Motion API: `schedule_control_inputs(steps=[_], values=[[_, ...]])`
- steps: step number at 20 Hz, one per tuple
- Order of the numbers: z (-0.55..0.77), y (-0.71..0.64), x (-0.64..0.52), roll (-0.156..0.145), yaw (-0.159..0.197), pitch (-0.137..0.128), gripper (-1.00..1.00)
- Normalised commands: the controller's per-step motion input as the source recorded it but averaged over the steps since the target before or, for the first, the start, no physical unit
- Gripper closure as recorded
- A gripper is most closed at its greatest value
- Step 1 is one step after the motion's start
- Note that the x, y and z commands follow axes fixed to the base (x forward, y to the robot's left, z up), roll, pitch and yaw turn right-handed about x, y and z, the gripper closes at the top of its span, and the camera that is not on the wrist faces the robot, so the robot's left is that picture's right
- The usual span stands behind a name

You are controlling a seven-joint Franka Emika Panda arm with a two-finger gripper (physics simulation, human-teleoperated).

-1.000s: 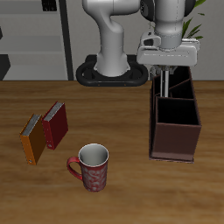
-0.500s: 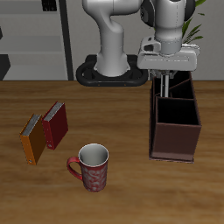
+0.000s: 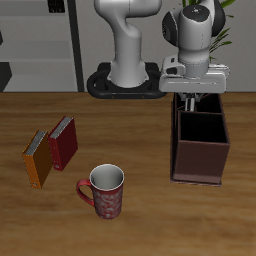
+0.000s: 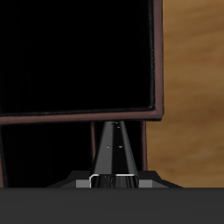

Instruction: Place the striped book into the left desk caddy's front compartment

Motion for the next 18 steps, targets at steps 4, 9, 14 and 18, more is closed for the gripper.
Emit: schedule_control_inputs(steps=[4, 9, 14, 18], values=[[-0.14, 0.06, 0.03, 0.026, -0.010, 0.028, 1.00], [-0.04, -0.05, -0.04, 0.022, -0.004, 0.026, -1.00], [0.02, -0.14, 0.03, -0.026, -0.012, 0.021, -1.00], [0.05, -0.11, 0.03, -0.006, -0.007, -0.003, -1.00]])
